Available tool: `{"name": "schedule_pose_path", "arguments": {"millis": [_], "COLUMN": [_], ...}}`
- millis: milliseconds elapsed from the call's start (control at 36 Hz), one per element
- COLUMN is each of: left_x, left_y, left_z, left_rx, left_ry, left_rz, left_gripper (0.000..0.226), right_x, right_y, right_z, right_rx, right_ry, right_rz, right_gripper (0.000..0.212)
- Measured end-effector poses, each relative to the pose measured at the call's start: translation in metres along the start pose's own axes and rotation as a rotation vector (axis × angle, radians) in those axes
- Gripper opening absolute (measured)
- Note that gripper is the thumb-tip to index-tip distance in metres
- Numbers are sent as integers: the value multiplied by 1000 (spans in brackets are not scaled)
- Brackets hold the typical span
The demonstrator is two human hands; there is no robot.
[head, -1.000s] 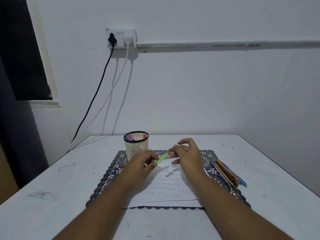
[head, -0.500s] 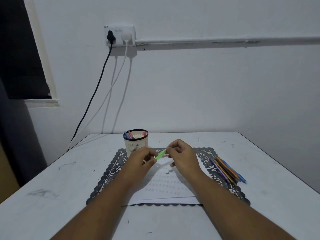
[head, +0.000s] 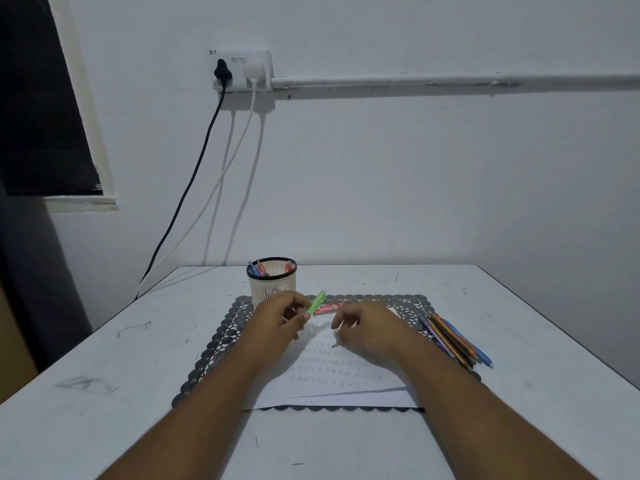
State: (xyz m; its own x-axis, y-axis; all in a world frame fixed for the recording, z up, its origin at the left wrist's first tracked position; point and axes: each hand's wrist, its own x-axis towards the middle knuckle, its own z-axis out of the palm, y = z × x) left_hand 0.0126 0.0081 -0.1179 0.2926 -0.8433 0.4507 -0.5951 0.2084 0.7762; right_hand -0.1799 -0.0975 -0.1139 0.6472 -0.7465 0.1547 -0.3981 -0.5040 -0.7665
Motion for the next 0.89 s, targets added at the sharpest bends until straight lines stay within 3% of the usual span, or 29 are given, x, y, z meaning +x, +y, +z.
{"name": "schedule_pose_path", "arguments": {"millis": [111,361,556,667,889], "left_x": [-2,-4,-7,-7,-5], "left_y": [3,3,6,5,5], "left_z": [0,1,1,1,0], "left_rx": [44,147,228,259,251], "left_ry": [1,-6,-31,-42,-50], "left_rz": [23,59,71,79,110], "left_gripper": [16,34,19,18,24], "right_x": [0,0,3,3,4], "right_y": [1,-3,-1,-7,-9], "right_z": [1,3,3,-1,-4], "right_rx": [-50,-220,32,323,448], "right_ry": [-115,-74,134,202,178], "right_rz": [-2,-87,-61,-75,-67], "right_gripper": [11,9,12,9,9]}}
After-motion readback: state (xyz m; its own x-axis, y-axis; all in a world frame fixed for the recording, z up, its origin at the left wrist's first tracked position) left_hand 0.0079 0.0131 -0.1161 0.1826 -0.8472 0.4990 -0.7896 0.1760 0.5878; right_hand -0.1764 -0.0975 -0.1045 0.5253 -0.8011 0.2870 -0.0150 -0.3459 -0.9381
